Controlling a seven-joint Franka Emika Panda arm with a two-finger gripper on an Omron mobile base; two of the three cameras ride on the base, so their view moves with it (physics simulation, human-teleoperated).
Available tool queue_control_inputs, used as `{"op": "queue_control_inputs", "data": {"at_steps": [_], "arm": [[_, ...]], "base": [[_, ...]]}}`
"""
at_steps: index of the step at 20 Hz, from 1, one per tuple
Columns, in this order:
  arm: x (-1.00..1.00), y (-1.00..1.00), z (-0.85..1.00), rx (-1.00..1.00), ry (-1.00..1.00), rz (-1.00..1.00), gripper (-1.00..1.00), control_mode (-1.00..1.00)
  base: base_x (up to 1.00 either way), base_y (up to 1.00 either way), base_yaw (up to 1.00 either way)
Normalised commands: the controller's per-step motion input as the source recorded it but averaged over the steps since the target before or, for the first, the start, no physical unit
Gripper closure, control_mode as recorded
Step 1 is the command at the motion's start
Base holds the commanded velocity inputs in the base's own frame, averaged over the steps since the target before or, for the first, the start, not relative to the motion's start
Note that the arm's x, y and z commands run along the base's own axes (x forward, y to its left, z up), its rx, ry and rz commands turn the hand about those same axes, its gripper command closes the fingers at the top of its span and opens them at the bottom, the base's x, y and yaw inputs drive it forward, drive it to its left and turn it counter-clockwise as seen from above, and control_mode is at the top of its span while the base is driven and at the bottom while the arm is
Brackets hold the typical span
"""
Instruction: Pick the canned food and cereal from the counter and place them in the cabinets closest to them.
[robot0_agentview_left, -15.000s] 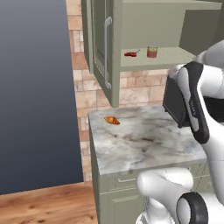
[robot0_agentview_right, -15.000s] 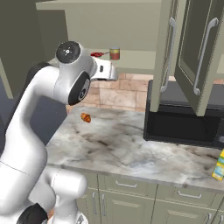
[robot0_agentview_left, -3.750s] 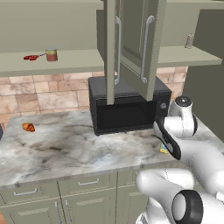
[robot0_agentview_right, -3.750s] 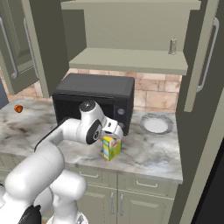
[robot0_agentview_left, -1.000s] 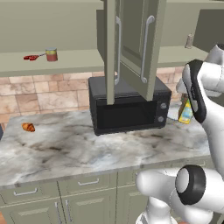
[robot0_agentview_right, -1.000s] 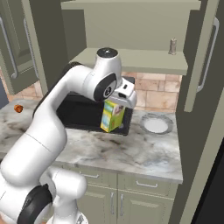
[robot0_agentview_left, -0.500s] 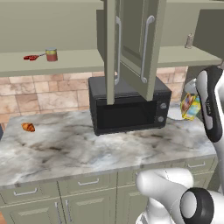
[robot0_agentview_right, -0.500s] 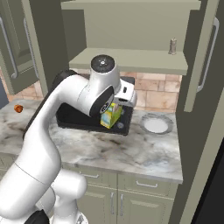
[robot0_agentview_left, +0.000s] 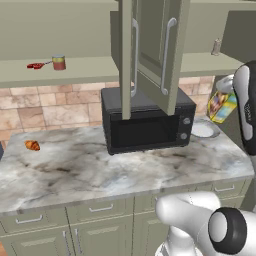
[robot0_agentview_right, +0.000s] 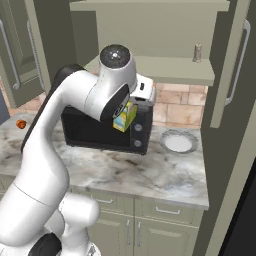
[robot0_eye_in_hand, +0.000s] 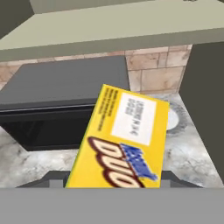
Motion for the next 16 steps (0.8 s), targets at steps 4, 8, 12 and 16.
{"op": "queue_control_inputs", "data": {"at_steps": [4, 8, 12, 16], "arm": [[-0.18, 0.0, 0.49, 0.0, -0.06, 0.04, 1.0, -1.0], [-0.31, 0.01, 0.32, 0.0, -0.18, 0.08, 1.0, -1.0], [-0.26, 0.02, 0.18, 0.0, -0.22, 0.1, 1.0, -1.0], [-0.04, 0.0, 0.31, 0.0, -0.06, 0.08, 1.0, -1.0]], "base": [[0.0, 0.0, 0.0], [0.0, 0.0, 0.0], [0.0, 0.0, 0.0], [0.0, 0.0, 0.0]]}}
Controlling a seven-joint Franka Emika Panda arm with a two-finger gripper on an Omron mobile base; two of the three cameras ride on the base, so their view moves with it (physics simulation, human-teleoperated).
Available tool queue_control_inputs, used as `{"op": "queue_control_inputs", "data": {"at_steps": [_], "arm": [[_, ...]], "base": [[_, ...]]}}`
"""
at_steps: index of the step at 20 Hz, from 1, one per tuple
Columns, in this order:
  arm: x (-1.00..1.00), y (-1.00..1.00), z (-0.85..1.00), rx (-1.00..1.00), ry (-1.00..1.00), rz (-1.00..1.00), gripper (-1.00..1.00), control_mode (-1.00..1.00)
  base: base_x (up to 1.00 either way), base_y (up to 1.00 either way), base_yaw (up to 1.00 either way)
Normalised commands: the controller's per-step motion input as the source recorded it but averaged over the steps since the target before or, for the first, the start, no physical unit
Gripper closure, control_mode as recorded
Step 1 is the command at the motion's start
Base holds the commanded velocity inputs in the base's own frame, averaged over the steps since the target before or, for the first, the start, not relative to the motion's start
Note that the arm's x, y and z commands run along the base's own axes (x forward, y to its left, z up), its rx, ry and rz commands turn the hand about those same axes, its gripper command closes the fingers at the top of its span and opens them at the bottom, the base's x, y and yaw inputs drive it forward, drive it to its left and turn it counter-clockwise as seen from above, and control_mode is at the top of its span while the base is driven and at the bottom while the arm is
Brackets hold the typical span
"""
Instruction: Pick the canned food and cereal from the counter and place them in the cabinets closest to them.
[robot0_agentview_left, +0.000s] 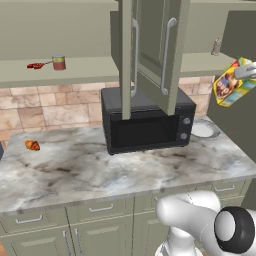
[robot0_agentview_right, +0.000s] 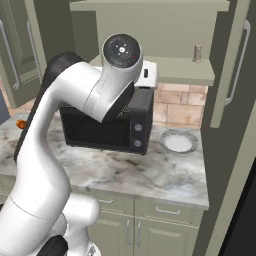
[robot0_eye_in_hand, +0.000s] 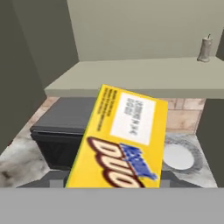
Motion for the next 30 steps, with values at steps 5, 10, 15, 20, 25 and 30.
{"op": "queue_control_inputs", "data": {"at_steps": [5, 10, 15, 20, 25, 30], "arm": [[0.04, 0.06, 0.39, 0.0, 0.0, 0.02, 1.0, -1.0], [0.26, 0.08, 0.25, 0.0, 0.0, 0.0, 1.0, -1.0], [0.42, 0.06, 0.04, -0.01, 0.0, 0.0, 1.0, -1.0], [0.52, 0.06, -0.02, -0.01, 0.0, 0.0, 1.0, -1.0], [0.61, 0.05, 0.0, 0.0, 0.0, 0.0, 1.0, -1.0], [0.66, 0.1, 0.0, -0.01, 0.0, 0.0, 1.0, -1.0]], "base": [[0.0, 0.0, 0.0], [0.0, 0.0, 0.0], [0.0, 0.0, 0.0], [0.0, 0.0, 0.0], [0.0, 0.0, 0.0], [0.0, 0.0, 0.0]]}}
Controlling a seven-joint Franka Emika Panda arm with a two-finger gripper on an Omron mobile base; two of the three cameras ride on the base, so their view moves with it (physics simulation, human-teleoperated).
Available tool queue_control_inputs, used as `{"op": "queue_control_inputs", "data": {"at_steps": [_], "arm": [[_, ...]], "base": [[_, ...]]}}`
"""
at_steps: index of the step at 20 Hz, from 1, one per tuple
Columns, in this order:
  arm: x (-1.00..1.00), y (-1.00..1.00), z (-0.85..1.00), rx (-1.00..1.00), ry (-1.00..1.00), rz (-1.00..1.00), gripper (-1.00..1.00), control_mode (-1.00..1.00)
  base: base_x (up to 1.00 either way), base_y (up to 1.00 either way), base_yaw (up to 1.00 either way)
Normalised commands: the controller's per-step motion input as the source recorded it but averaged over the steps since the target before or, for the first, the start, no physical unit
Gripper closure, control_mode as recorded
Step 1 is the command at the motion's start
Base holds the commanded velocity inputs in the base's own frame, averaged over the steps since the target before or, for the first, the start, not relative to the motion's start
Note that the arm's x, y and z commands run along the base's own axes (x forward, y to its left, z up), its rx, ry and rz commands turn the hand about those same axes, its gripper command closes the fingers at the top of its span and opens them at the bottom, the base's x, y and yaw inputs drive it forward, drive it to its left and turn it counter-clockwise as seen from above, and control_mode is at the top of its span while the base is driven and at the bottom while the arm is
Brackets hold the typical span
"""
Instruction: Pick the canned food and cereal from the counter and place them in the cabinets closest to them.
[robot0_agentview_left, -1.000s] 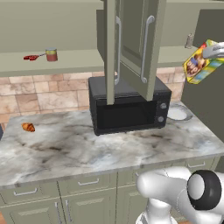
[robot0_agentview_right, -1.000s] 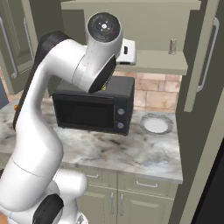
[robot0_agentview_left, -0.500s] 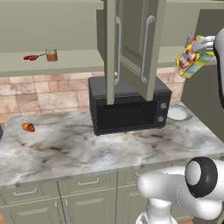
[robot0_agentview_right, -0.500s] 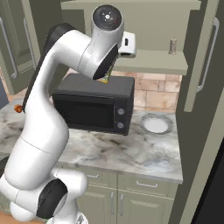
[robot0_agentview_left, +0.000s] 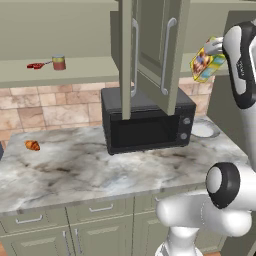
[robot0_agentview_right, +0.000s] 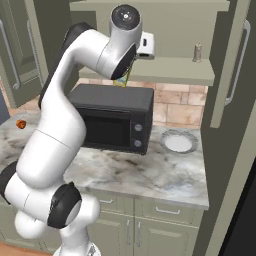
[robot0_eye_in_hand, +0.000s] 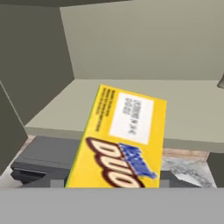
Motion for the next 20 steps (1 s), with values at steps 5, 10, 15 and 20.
{"op": "queue_control_inputs", "data": {"at_steps": [5, 10, 15, 20], "arm": [[0.51, 0.12, 0.0, -0.03, 0.0, 0.0, 1.0, -1.0], [0.25, 0.09, 0.03, -0.06, 0.06, 0.0, 1.0, -1.0], [0.21, 0.04, 0.09, -0.05, 0.09, 0.0, 1.0, -1.0], [0.31, 0.06, 0.13, -0.05, 0.15, 0.0, 1.0, -1.0]], "base": [[0.0, 0.0, 0.0], [0.0, 0.0, 0.0], [0.0, 0.0, 0.0], [0.0, 0.0, 0.0]]}}
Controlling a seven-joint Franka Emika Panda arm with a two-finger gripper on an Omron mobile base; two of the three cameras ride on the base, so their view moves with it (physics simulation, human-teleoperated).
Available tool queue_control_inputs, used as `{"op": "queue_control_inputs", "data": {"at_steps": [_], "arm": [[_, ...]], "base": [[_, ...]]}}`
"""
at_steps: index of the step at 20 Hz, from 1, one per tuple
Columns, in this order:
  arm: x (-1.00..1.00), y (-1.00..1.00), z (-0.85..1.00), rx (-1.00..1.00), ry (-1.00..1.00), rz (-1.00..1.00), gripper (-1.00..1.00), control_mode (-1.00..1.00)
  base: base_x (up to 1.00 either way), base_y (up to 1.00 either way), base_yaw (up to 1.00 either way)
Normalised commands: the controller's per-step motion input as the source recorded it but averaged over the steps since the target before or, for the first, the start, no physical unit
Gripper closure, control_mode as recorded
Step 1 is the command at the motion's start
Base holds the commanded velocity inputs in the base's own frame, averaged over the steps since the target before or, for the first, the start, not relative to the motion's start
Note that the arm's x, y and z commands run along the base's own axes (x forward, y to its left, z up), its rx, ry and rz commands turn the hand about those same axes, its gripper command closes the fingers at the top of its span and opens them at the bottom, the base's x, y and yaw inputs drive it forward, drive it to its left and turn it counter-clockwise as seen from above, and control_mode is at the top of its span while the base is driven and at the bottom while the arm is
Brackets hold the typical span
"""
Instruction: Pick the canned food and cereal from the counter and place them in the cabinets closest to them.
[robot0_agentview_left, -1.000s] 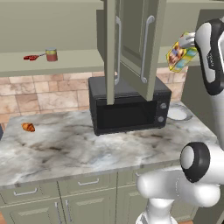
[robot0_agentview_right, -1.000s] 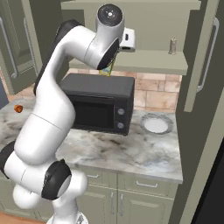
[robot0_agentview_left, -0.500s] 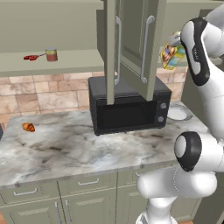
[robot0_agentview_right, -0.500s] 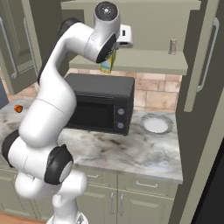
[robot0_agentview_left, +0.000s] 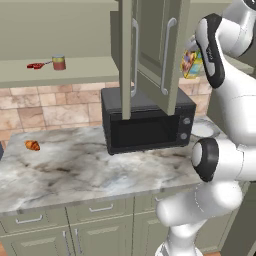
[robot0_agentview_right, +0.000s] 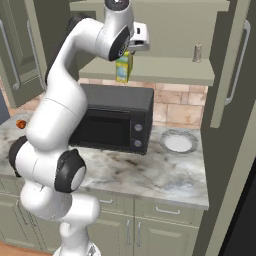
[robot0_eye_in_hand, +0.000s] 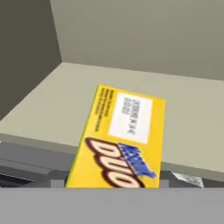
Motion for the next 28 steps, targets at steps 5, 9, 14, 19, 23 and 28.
{"op": "queue_control_inputs", "data": {"at_steps": [5, 9, 14, 19, 23, 28], "arm": [[0.34, 0.0, 0.23, -0.02, 0.19, 0.0, 1.0, -1.0], [0.09, 0.0, 0.06, -0.02, 0.06, -0.01, 1.0, -1.0], [0.21, -0.25, 0.0, 0.0, -0.01, 0.02, 1.0, -1.0], [0.13, -0.22, 0.01, 0.0, 0.0, 0.02, 1.0, -1.0], [-0.23, 0.0, -0.42, -0.19, -0.04, 0.06, 1.0, -1.0], [-0.04, 0.05, -0.4, -0.21, -0.04, 0.04, 1.0, -1.0]], "base": [[0.0, 0.0, 0.0], [0.0, 0.0, 0.0], [0.0, 0.0, 0.0], [0.0, 0.0, 0.0], [0.0, 0.0, 0.0], [0.0, 0.0, 0.0]]}}
